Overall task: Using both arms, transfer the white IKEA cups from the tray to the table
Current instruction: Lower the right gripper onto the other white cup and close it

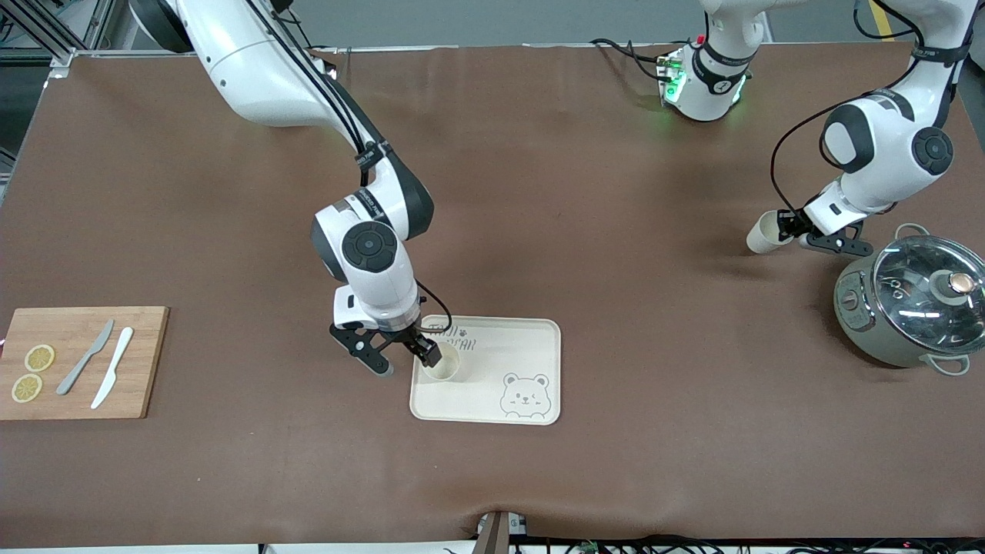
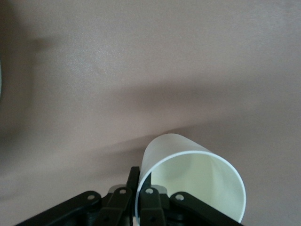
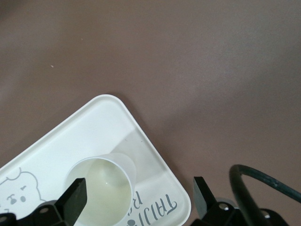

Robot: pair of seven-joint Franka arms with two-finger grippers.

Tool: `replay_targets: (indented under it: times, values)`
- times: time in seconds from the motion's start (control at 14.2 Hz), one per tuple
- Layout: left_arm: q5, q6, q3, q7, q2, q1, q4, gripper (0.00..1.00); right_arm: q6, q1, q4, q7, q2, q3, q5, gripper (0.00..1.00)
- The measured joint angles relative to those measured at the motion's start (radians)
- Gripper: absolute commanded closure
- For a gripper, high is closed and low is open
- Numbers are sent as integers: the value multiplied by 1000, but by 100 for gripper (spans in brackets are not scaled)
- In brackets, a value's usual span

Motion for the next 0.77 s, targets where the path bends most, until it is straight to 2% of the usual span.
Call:
replay_targets:
  times: [0.42, 0.77]
  values:
    - [0, 43, -11, 0, 29, -3, 8, 100, 23, 3, 1, 0, 42, 0, -15, 0]
    - [-23, 65, -60, -3, 32, -5, 10, 100, 57, 12, 3, 1, 68, 0, -15, 0]
